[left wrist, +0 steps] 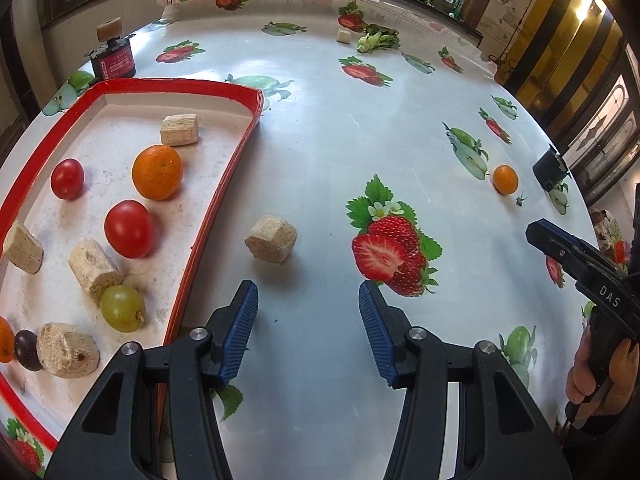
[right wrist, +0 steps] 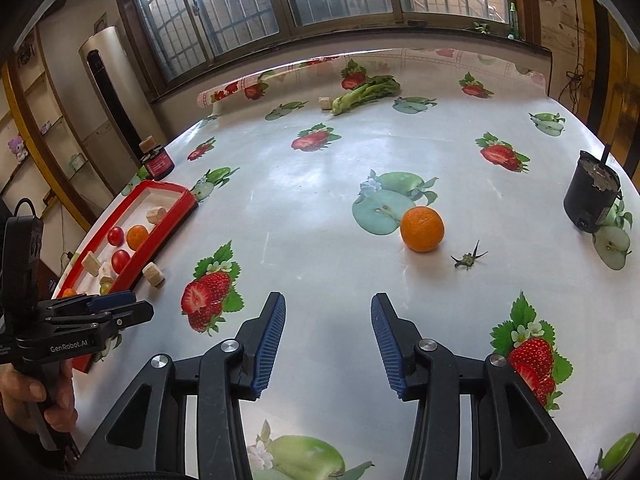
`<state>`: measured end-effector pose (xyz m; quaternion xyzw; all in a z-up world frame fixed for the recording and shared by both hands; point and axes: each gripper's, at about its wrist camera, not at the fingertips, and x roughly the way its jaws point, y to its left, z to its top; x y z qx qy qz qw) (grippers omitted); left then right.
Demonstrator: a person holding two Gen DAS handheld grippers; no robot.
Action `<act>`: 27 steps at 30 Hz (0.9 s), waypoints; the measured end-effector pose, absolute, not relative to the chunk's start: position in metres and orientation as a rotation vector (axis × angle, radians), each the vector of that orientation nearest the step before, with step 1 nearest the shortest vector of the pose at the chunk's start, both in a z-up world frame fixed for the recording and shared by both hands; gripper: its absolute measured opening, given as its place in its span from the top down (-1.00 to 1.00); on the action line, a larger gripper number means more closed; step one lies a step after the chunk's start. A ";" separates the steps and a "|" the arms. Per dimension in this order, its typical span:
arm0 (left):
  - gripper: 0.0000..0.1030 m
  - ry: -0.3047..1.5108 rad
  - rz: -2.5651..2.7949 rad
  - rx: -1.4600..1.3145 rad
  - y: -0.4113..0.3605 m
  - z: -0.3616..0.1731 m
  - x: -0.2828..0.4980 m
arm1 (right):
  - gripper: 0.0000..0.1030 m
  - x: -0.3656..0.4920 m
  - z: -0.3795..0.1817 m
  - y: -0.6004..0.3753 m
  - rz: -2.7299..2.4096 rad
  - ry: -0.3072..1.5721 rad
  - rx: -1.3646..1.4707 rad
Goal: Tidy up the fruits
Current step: 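Grasp the beige cork cube on the cloth with the left tool while the right tool grasps the orange, then carry the cork cube with the left tool while the right tool carries the orange over the tray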
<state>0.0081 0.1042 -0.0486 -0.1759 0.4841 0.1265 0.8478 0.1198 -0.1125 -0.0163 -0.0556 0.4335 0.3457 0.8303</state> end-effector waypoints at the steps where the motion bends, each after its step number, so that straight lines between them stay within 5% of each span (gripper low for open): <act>1: 0.01 1.026 0.275 -0.373 0.106 -0.051 0.011 | 0.06 0.123 -0.018 -0.114 0.726 0.925 -0.116; 14: -0.07 0.993 0.305 -0.327 0.115 -0.055 0.041 | -0.05 0.191 -0.043 -0.108 0.594 0.978 -0.127; 19: 0.62 0.970 0.274 -0.314 0.117 -0.056 0.041 | -0.03 0.207 -0.052 -0.097 0.575 0.956 -0.154; 22: 0.62 0.966 0.258 -0.330 0.119 -0.054 0.037 | 0.33 0.206 -0.051 -0.094 0.572 0.943 -0.169; 27: 0.62 0.943 0.226 -0.349 0.115 -0.046 0.022 | 0.34 0.183 -0.043 -0.089 0.629 0.931 -0.179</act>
